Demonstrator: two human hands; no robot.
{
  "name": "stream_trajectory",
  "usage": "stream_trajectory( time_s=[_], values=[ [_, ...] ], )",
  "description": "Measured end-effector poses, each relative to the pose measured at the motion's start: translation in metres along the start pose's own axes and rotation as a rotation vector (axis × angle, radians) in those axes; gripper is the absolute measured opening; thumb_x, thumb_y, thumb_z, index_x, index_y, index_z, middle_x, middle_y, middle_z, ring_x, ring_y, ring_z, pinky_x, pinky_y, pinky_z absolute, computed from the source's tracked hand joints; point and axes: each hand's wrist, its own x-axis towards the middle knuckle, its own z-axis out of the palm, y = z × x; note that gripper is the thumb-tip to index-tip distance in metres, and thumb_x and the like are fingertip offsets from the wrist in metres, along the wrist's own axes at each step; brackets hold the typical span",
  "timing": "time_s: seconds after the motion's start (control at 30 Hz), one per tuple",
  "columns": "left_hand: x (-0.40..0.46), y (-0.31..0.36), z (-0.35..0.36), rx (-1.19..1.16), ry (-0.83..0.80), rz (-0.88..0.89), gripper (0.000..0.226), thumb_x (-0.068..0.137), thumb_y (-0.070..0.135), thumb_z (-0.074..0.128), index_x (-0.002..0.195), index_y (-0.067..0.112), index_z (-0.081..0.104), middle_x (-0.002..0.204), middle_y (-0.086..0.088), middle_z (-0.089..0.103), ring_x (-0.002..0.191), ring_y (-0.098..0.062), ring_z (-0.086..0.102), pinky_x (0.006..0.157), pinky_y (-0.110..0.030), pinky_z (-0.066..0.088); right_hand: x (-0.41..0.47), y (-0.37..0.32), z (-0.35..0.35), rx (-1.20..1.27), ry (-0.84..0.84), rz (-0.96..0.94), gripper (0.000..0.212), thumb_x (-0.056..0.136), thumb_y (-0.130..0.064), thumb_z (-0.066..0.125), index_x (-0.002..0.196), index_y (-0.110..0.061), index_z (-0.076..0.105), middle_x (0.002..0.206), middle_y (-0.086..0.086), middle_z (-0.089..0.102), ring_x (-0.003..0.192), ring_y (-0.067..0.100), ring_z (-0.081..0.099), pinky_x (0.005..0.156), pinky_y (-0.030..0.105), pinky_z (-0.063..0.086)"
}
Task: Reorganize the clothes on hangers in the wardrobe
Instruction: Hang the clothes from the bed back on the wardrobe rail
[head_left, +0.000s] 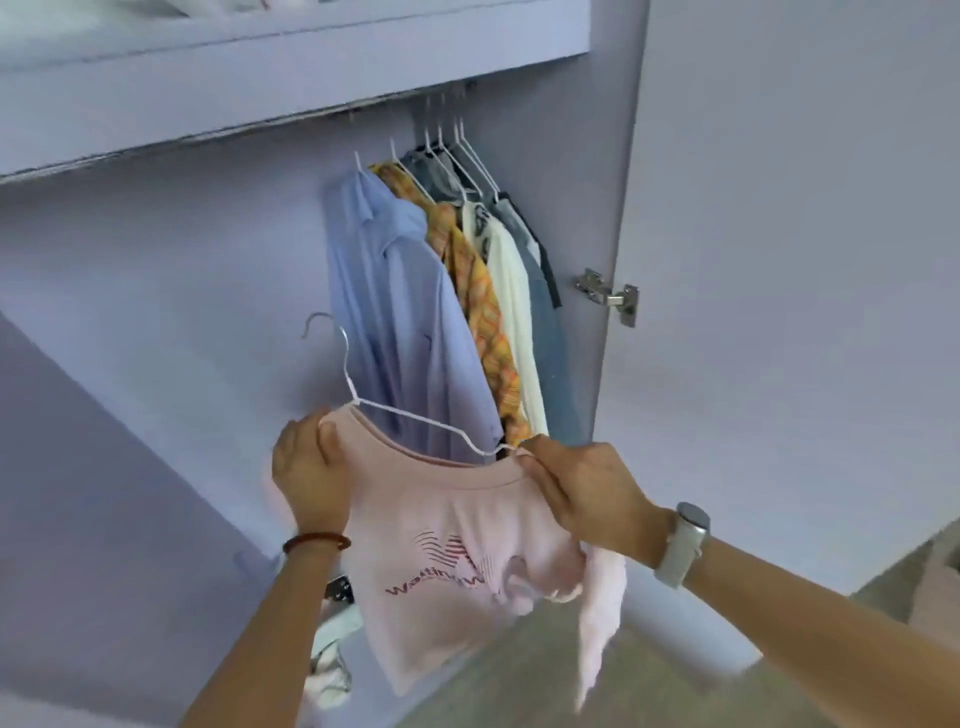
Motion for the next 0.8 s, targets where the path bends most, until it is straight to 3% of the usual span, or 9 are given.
stream_trajectory(
  time_s=[0.13,0.3,0.47,0.57,0.67,0.8],
  values=[
    [0.048,0.017,-0.033,-0.017,0.105,-0.062,0.04,0.093,0.012,0.05,0.131,0.001,0.046,0.133,-0.022,0.046,0.127,-0.035,0.037,0.107,-0.042,0.03,0.062,-0.014,0.02,0.012,0.234,-0.008,0.038,0.092,-0.026,0.034,0.08,-0.007,0.064,0.046,0.007,0.058,0.037,0.029,0.053,0.035,0.02,0.035],
    [0.079,0.063,-0.067,0.142,0.224,0.267,0.037,0.087,0.015,0.045,0.122,0.004,0.054,0.127,-0.021,0.049,0.121,-0.038,0.043,0.099,-0.048,0.032,0.133,-0.014,0.044,0.203,0.297,0.144,0.035,0.095,-0.023,0.036,0.089,0.001,0.06,0.068,0.021,0.064,0.061,0.04,0.06,0.055,0.042,0.048],
    [0.12,0.106,-0.087,0.417,0.414,0.533,0.043,0.08,0.011,0.052,0.123,0.01,0.055,0.132,-0.02,0.048,0.128,-0.031,0.033,0.099,-0.048,0.028,0.202,-0.014,0.042,0.275,0.425,0.18,0.03,0.097,-0.017,0.037,0.094,0.004,0.058,0.07,0.023,0.063,0.062,0.039,0.059,0.051,0.036,0.039],
    [0.143,0.12,-0.089,0.551,0.445,0.533,0.056,0.078,0.012,0.055,0.133,0.013,0.047,0.142,-0.019,0.038,0.134,-0.036,0.028,0.107,-0.052,0.02,0.229,-0.013,0.043,0.246,0.447,0.169,0.03,0.097,-0.018,0.037,0.095,0.004,0.057,0.064,0.023,0.062,0.055,0.039,0.058,0.048,0.038,0.041],
    [0.16,0.123,-0.083,0.661,0.395,0.445,0.065,0.078,0.015,0.057,0.14,0.014,0.037,0.148,-0.02,0.027,0.138,-0.041,0.02,0.109,-0.06,0.015,0.254,-0.009,0.054,0.158,0.357,0.218,0.031,0.098,-0.021,0.033,0.103,0.001,0.054,0.074,0.021,0.066,0.065,0.038,0.062,0.052,0.033,0.039],
    [0.169,0.115,-0.075,0.786,0.395,0.409,0.073,0.078,0.025,0.062,0.143,0.014,0.03,0.149,-0.021,0.024,0.138,-0.041,0.012,0.108,-0.062,0.015,0.275,0.001,0.077,-0.024,-0.021,0.289,0.034,0.1,-0.026,0.024,0.12,-0.004,0.042,0.102,0.016,0.066,0.093,0.034,0.063,0.069,0.036,0.046]
  ],
)
